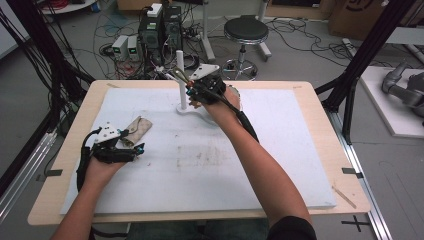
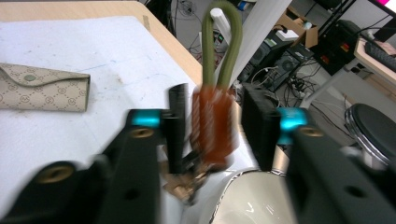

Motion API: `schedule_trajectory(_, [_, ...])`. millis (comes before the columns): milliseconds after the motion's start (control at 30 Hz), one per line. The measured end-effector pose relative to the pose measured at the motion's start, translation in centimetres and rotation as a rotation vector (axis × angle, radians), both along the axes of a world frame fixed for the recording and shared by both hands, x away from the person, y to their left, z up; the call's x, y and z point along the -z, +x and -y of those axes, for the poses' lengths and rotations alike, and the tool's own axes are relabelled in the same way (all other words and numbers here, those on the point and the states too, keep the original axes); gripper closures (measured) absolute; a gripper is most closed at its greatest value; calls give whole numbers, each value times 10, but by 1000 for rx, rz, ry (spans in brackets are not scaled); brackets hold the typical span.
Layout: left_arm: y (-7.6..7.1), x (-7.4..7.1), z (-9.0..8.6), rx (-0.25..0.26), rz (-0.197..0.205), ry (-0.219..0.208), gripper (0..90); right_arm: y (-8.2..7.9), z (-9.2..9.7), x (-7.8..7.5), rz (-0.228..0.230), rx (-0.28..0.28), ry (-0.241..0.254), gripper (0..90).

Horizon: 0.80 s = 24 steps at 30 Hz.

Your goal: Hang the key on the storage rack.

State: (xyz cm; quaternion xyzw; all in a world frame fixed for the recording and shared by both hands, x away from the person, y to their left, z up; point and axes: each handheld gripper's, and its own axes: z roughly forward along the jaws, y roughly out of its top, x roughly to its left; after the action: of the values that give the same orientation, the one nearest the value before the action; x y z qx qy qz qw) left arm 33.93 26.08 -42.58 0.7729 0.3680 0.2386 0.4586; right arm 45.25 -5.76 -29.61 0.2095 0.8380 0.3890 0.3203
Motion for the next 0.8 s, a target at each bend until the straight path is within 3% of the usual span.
schedule_trajectory(33, [0, 0, 0, -2, -1, -3, 197, 0, 1, 0, 8, 8, 4, 453])
schedule_trajectory(67, [0, 0, 0, -2, 0, -1, 197, -1, 2, -1, 6, 11, 2, 421])
schedule_trajectory(333, [0, 0, -2, -16, -1, -5, 197, -13, 25, -11, -29, 38, 3, 360])
schedule_trajectory(367, [0, 0, -2, -16, -2, -2, 197, -19, 38, -12, -16, 49, 8, 354])
schedule_trajectory(500, [0, -1, -2, -14, -2, 4, 197, -29, 57, -8, -26, 84, 34, 331])
schedule_trajectory(533, [-1, 0, -1, -13, 1, 0, 197, -36, 71, -3, -24, 97, 60, 323])
schedule_trajectory(800, [-1, 0, -2, -19, -4, 8, 197, -67, 132, 21, -48, 159, 132, 263])
